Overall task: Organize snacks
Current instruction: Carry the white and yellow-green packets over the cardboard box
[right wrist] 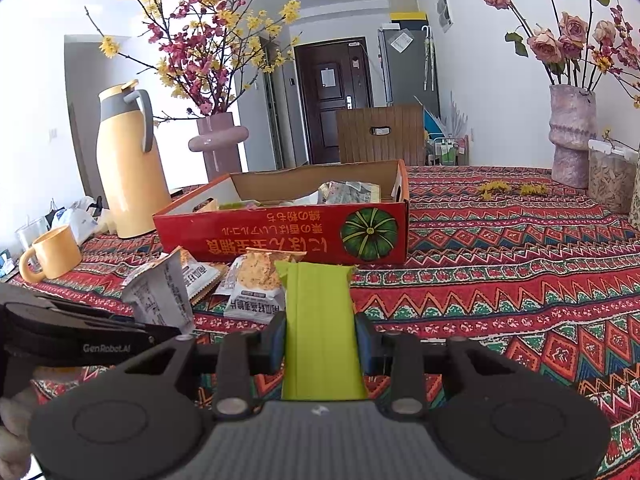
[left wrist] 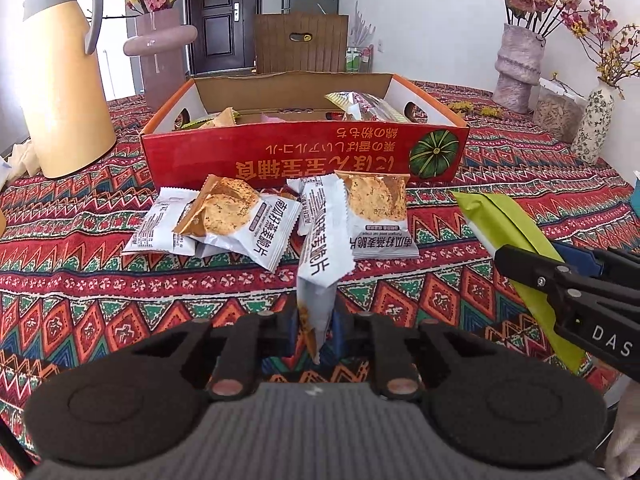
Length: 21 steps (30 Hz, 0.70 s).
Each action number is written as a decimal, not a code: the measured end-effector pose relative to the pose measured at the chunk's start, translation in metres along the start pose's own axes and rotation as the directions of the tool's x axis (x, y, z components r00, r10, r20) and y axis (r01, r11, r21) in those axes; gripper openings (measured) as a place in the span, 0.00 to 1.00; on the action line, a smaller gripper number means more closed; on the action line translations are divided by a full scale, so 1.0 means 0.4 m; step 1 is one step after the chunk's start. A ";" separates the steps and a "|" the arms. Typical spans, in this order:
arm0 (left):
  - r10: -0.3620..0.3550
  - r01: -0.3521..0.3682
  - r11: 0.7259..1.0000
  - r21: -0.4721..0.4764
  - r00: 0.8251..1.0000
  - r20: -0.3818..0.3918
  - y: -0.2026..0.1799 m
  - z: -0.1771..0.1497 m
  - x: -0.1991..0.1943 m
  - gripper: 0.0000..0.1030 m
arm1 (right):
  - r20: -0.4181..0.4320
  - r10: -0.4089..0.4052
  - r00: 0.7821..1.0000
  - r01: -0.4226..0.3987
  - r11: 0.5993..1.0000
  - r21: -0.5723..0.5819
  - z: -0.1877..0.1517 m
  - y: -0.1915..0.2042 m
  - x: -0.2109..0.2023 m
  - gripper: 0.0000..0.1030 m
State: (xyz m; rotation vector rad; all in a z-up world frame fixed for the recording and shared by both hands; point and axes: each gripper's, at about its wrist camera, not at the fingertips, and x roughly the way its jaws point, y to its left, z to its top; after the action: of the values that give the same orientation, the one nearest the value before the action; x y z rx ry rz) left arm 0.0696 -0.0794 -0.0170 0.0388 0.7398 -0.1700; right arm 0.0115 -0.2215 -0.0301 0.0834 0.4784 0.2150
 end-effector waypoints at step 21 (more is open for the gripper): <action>-0.041 0.041 0.999 -0.001 0.990 0.135 0.021 0.071 -0.064 0.15 | 0.050 -0.008 0.999 0.009 1.000 -0.027 0.066 0.023 0.017 0.33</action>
State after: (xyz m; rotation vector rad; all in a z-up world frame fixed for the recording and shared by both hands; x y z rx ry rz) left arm 0.0712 -0.0702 0.0210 0.0082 0.6066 -0.2086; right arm 0.0280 -0.2119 -0.0088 0.0597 0.4263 0.2108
